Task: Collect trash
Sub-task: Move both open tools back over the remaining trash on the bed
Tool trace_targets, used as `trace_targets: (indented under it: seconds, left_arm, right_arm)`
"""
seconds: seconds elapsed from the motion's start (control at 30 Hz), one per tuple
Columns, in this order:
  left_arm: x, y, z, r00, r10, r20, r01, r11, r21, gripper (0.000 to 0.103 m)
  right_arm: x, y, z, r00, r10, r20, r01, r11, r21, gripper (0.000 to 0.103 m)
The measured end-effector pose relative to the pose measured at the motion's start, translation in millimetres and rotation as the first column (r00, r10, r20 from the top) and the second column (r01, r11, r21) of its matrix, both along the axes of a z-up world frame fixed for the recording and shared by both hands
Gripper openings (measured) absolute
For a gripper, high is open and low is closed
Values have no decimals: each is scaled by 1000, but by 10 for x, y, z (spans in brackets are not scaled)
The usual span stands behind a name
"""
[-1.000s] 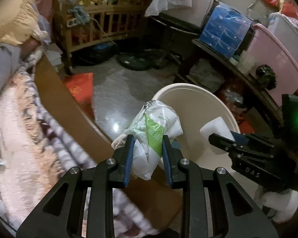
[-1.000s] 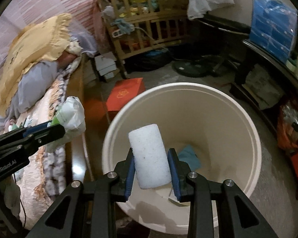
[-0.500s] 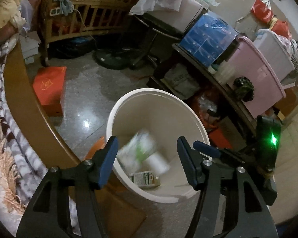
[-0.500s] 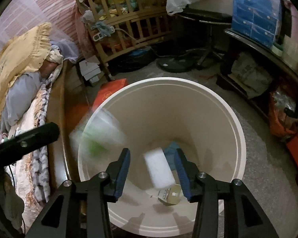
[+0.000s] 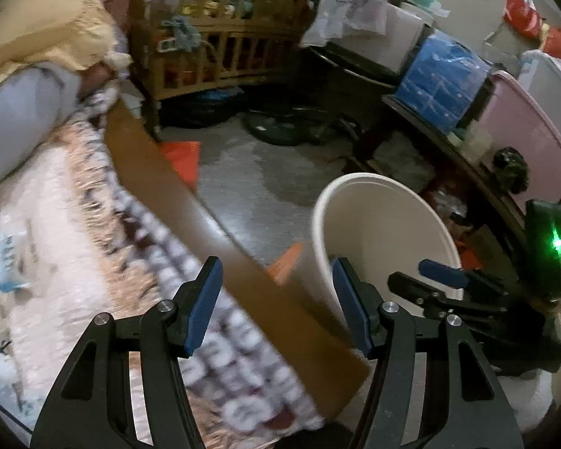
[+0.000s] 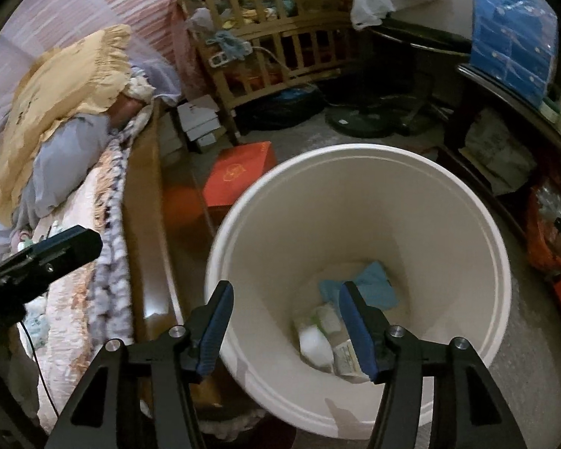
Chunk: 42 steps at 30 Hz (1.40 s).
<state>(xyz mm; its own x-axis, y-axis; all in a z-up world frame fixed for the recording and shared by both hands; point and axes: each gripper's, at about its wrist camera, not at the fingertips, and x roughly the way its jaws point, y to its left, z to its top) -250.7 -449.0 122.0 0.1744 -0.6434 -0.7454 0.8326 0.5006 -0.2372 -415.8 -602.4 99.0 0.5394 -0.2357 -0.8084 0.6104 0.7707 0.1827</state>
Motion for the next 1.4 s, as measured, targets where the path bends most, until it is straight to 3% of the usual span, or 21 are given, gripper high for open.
trace_targets:
  seconds: [0.4, 0.77, 1.13, 1.4]
  left_arm:
    - [297, 753, 44, 986, 145, 83, -148, 989, 28, 60]
    - [535, 1475, 55, 959, 253, 126, -261, 963, 59, 60]
    - [834, 2341, -1, 933, 351, 81, -358, 928, 99, 60]
    - [1100, 2962, -157, 884, 468, -19, -464, 880, 105, 60]
  right_arm:
    - [526, 585, 125, 992, 125, 23, -124, 992, -6, 64]
    - [1020, 1226, 170, 964, 264, 22, -264, 965, -4, 68]
    - [1469, 1972, 84, 905, 425, -5, -425, 905, 23, 69]
    - [1771, 2404, -50, 846, 532, -14, -530, 845, 65, 71]
